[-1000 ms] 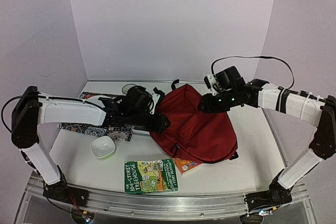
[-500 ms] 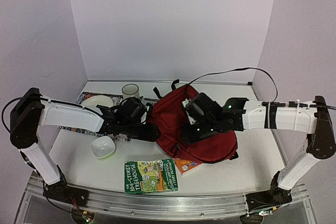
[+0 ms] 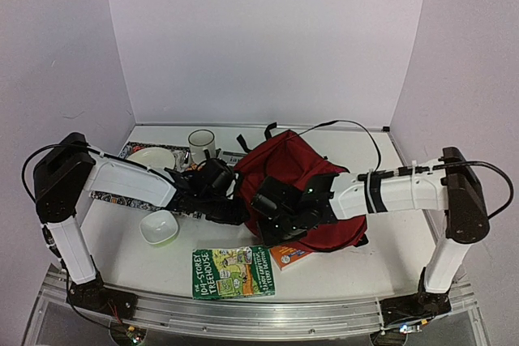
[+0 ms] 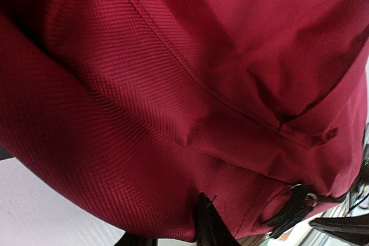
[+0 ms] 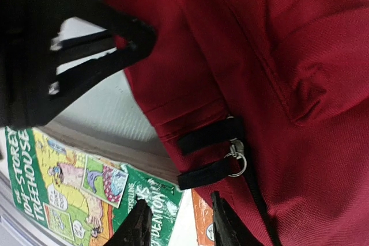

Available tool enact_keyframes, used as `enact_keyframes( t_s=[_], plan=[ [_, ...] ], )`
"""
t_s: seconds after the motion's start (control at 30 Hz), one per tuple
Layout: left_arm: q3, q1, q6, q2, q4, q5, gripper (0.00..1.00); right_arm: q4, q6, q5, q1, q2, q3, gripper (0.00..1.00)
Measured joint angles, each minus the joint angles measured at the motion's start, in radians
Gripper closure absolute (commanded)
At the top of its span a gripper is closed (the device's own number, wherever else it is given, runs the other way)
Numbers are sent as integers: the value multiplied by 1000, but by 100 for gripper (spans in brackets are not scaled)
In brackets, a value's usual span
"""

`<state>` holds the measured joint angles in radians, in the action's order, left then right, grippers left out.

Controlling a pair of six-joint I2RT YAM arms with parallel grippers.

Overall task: Pack the student bag
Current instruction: Hold the largest pocket of the student bag, then pick up the largest pocket of the bag from the student bag, then unzip the largest pocket of the student bag.

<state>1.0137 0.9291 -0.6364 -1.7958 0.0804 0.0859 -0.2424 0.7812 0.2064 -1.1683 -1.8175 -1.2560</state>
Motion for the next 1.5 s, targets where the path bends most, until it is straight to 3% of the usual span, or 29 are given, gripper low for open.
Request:
enact_keyframes(
  t_s=[0.23, 0.6, 0.7, 0.93, 1.23, 1.5],
  plan=[
    [1, -3, -19, 0, -29, 28, 97, -4, 53, 76, 3, -32, 0, 62],
    [1, -4, -20, 0, -56, 58, 100, 3, 82, 193, 8, -82, -3, 61],
    [1, -5, -20, 0, -57, 62, 100, 9, 82, 200, 10, -102, -5, 70],
    [1, -6, -17, 1, -58, 64, 100, 8, 83, 211, 14, -111, -5, 100],
    [52, -41, 40, 1, -40, 90, 100, 7, 78, 203, 18, -18, 47, 100],
    [281, -139, 167, -85, 47, 113, 100, -64, 40, 198, 24, 143, 67, 100]
  ],
)
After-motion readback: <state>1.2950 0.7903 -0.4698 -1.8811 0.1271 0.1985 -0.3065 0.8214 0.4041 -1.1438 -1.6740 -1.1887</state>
